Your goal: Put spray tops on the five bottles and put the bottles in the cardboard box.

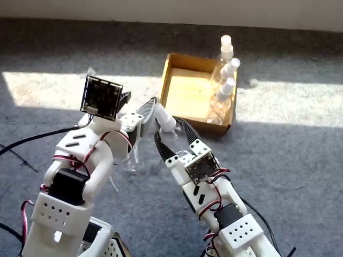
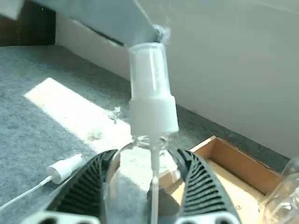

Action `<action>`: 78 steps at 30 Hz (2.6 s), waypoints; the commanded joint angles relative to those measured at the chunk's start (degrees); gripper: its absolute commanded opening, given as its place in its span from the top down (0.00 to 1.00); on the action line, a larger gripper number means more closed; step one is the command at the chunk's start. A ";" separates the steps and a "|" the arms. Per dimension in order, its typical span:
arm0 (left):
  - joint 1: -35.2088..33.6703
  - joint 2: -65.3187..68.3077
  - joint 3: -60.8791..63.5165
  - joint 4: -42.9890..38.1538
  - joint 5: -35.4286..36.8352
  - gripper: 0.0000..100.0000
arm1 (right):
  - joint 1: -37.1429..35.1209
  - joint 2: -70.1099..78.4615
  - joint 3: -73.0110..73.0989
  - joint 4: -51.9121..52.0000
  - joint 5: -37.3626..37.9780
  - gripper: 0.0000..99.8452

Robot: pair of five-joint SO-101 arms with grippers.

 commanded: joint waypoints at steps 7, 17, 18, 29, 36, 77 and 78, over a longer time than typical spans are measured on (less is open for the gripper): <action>1.54 0.40 -1.80 -0.88 -1.05 0.81 | -0.40 -0.40 7.69 -0.22 -0.18 1.00; 9.19 0.48 -3.03 1.58 -5.10 0.81 | -0.40 -0.22 7.69 -0.22 -0.18 1.00; 9.10 0.40 -3.12 1.58 -5.10 0.81 | -0.40 -0.22 7.69 -0.22 -0.18 1.00; -6.20 0.31 -15.69 7.65 0.09 0.81 | -0.40 -0.48 7.69 3.21 -0.09 1.00; -9.54 0.31 -11.30 12.48 0.62 0.81 | -0.40 -0.48 7.52 2.86 -0.09 1.00; -12.70 0.31 24.31 -7.38 0.18 0.81 | 14.81 97.98 -82.42 -26.59 -10.20 1.00; -12.70 0.31 24.31 -7.38 0.18 0.81 | 14.81 98.77 -83.03 -26.59 -10.20 1.00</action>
